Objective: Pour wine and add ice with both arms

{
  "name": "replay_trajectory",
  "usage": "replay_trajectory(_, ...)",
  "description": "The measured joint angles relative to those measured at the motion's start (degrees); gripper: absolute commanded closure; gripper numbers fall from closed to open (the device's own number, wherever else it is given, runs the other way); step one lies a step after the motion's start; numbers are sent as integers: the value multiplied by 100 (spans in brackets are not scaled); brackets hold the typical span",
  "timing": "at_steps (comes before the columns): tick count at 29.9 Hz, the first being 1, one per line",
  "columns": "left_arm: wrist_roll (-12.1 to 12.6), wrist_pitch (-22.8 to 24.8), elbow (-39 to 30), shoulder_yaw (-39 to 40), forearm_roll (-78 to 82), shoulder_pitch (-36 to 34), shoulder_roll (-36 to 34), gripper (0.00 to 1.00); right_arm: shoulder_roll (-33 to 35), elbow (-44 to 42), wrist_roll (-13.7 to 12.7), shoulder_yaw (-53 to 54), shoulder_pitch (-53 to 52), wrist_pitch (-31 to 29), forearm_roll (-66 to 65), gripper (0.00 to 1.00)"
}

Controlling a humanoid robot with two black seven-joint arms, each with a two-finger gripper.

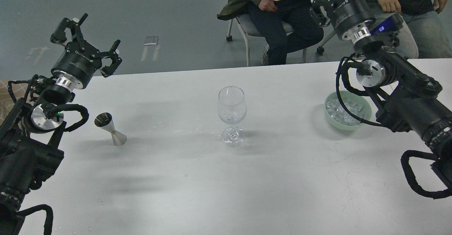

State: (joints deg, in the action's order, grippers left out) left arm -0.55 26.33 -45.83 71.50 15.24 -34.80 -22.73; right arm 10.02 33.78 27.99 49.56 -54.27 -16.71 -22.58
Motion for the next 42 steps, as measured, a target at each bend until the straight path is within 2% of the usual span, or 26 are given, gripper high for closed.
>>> replay_trajectory(29,71,-10,-217,-5,-3,0,30,1,-154,-19,0,-37,-71,36,-24,0)
replay_trajectory(37,408,14,-522,66,-137,28,-84,2,-158,-20,0,-43,-71,37,-27,0)
replay_trajectory(42,887,-170,-944,86,-610,158,-445,4,-159,-27,1,-43,-81,37,-27,0)
